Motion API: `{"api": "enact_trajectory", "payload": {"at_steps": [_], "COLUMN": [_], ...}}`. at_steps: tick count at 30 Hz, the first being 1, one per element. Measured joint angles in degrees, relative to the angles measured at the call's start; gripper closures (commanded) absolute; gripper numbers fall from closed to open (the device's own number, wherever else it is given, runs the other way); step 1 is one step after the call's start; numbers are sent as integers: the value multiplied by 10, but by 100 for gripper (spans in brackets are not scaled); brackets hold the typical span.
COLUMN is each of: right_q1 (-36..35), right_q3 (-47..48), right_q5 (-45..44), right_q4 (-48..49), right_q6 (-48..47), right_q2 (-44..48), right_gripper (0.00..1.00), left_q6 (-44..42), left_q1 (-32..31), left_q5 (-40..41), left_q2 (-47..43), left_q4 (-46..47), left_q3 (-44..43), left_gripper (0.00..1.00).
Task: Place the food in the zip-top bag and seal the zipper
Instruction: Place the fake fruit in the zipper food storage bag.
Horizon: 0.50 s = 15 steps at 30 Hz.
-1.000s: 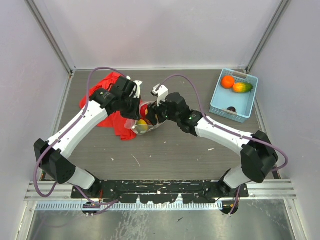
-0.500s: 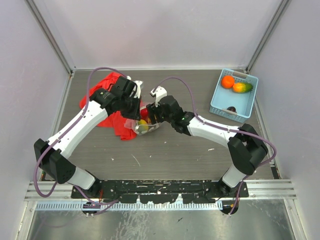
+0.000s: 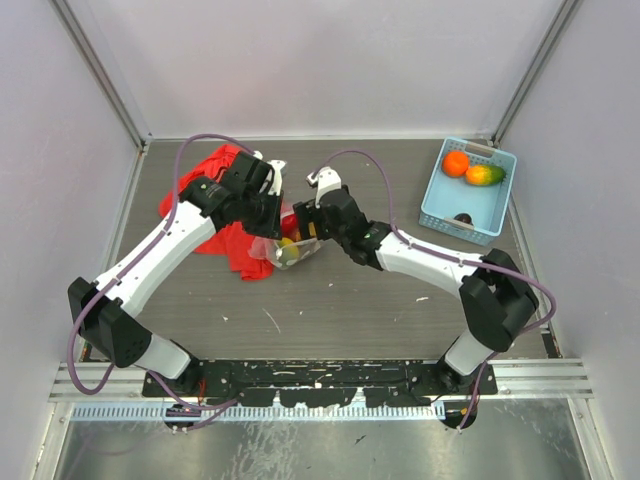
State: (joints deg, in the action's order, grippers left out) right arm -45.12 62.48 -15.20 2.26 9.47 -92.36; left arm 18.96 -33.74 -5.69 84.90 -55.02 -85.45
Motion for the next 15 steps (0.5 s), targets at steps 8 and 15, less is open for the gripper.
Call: {"api": "enact_trajectory", "payload": {"at_steps": [8, 15], "right_q1": [0, 0], "right_q3": [2, 19], "right_q5": [12, 13], "right_q4": [-23, -61], "right_q6": [15, 41], "right_q2": [47, 86], "right_gripper": [4, 8], "left_q6": [0, 0], "left_q1": [0, 0], "left_q5": [-2, -2], "left_q2": [0, 0], "left_q4": [0, 0], "left_q3": [0, 0], "left_gripper": [100, 100]}}
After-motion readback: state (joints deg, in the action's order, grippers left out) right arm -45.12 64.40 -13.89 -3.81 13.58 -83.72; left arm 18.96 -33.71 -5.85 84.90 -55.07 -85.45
